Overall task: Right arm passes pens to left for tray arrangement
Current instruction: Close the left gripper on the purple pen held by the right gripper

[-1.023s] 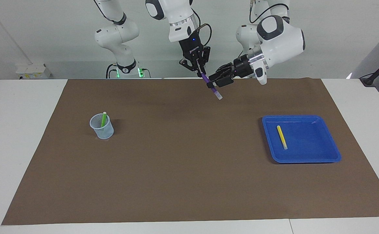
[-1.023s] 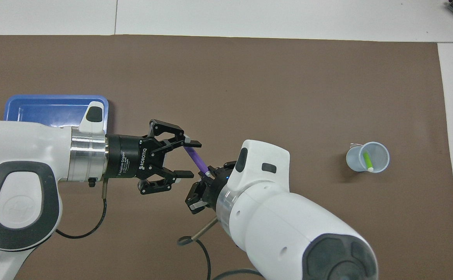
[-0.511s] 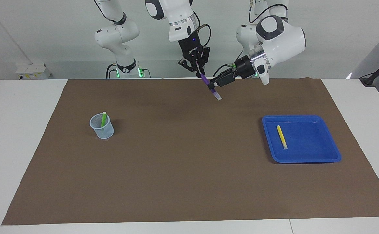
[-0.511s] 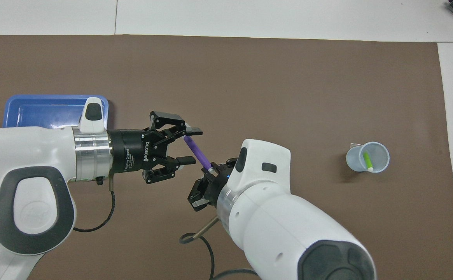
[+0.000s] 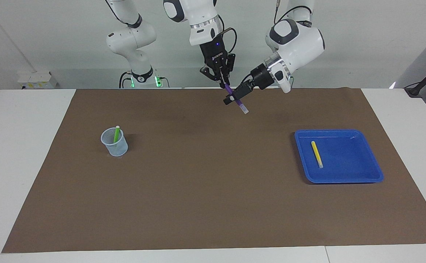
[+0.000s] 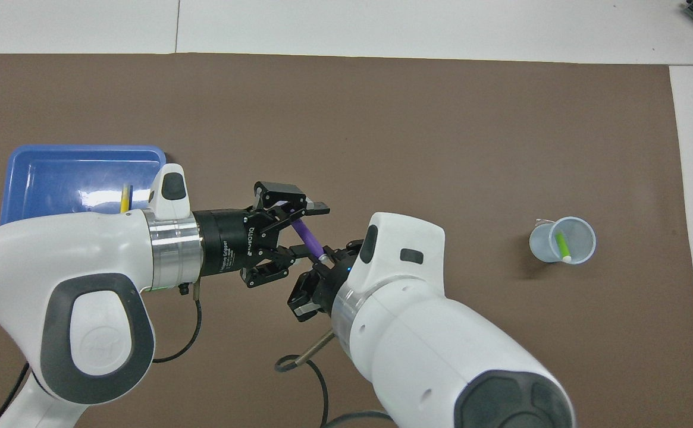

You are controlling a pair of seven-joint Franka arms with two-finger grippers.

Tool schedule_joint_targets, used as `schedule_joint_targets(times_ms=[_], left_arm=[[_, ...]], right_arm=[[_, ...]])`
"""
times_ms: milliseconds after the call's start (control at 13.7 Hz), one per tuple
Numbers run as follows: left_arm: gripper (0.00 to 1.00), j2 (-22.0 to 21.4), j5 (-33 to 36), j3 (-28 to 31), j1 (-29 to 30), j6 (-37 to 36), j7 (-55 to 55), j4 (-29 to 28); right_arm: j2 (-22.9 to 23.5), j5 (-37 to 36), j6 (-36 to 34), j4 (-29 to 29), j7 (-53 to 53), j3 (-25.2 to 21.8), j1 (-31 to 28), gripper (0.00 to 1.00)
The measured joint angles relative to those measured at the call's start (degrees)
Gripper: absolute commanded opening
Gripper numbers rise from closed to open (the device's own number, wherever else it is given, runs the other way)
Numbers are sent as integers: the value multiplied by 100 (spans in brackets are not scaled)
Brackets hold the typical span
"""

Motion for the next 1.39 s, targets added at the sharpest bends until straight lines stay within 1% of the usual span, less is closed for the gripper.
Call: schedule_joint_targets(times_ms=[146, 219, 365, 511, 584, 657, 803, 877, 1169, 1242, 1315, 1388], left_arm=[[69, -50, 0, 47, 89, -208, 44, 1], [65, -89, 0, 55, 171, -282, 54, 1], [61, -145, 0, 65, 262, -318, 67, 1], [50, -153, 0, 52, 264, -319, 69, 1], [41, -153, 0, 44, 262, -320, 69, 1], [30, -153, 0, 43, 262, -320, 69, 1], [3, -154, 0, 44, 263, -319, 75, 3], [0, -154, 32, 47, 265, -323, 104, 3], [0, -154, 19, 49, 265, -327, 148, -8], [0, -154, 19, 49, 265, -328, 147, -8], [0, -154, 19, 49, 265, -328, 147, -8], [0, -154, 19, 49, 265, -328, 148, -8]], right_arm=[[0, 0, 9, 0, 0, 0, 0, 0], [0, 0, 35, 0, 0, 0, 0, 0], [0, 0, 113, 0, -1, 0, 0, 0], [0, 0, 117, -2, -2, 0, 0, 0], [0, 0, 117, -2, -2, 0, 0, 0], [0, 0, 117, -4, -2, 0, 0, 0], [0, 0, 117, -11, -3, 1, 1, 0], [-1, -16, 143, -15, -7, 4, 5, 0], [-3, -18, 158, -9, -16, 2, 5, 0], [-3, -18, 158, -9, -16, 2, 5, 2], [-3, -18, 158, -9, -16, 2, 5, 36], [-3, -10, 158, -9, -9, 0, 5, 99]])
